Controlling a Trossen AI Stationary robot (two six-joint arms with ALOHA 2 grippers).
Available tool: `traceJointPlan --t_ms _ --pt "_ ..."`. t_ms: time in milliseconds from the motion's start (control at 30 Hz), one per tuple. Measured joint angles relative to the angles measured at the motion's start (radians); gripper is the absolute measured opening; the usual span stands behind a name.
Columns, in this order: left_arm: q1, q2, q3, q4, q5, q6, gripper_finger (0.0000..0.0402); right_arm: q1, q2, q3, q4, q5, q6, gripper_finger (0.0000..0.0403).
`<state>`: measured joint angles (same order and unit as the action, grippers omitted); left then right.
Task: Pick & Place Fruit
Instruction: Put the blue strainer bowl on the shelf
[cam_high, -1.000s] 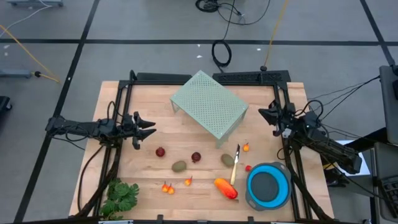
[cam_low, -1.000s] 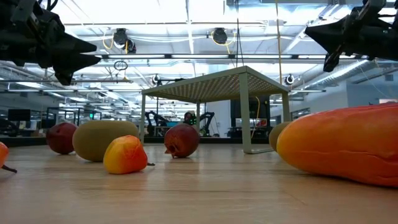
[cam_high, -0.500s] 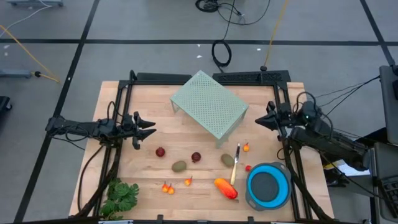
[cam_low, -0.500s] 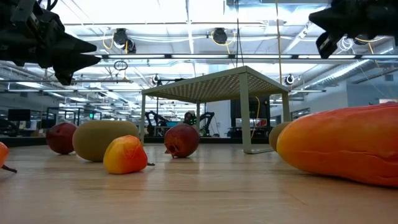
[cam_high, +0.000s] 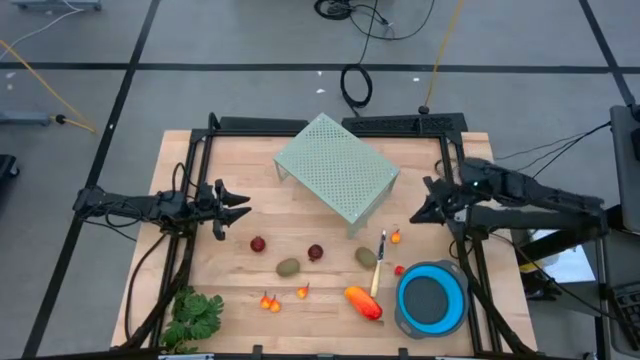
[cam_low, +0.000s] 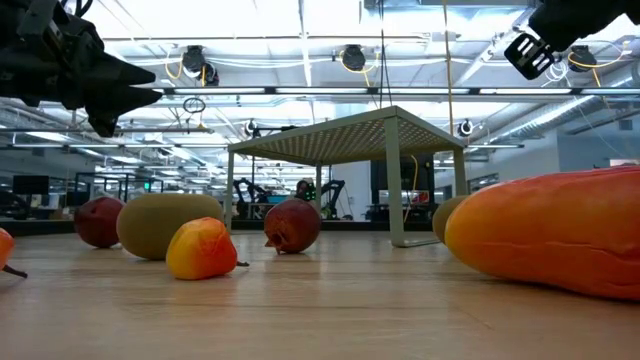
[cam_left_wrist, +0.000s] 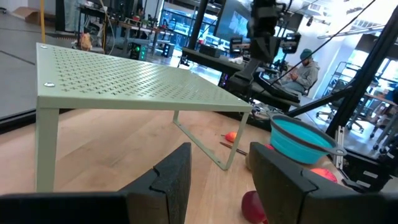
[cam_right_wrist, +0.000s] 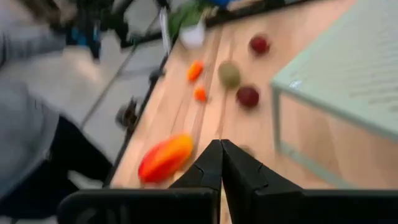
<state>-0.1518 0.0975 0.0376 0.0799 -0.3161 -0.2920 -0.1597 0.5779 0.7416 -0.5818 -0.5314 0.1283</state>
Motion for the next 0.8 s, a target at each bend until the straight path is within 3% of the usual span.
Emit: traceJointPlan --t_ms 433,600,800 --pt "0.0 0.0 0.0 0.0 0.0 0.0 0.0161 0.448 0.377 0.146 -0.284 0.279 -0.158 0.0" --pt "0.0 0.0 0.0 0.0 0.0 0.0 0.0161 0.535 0.496 0.204 -0.441 0.378 -0.182 0.0" --pt "0.0 0.0 0.0 0.0 0.0 0.0 0.0161 0.571 0.569 0.239 -0.517 0.405 -0.143 0.0"
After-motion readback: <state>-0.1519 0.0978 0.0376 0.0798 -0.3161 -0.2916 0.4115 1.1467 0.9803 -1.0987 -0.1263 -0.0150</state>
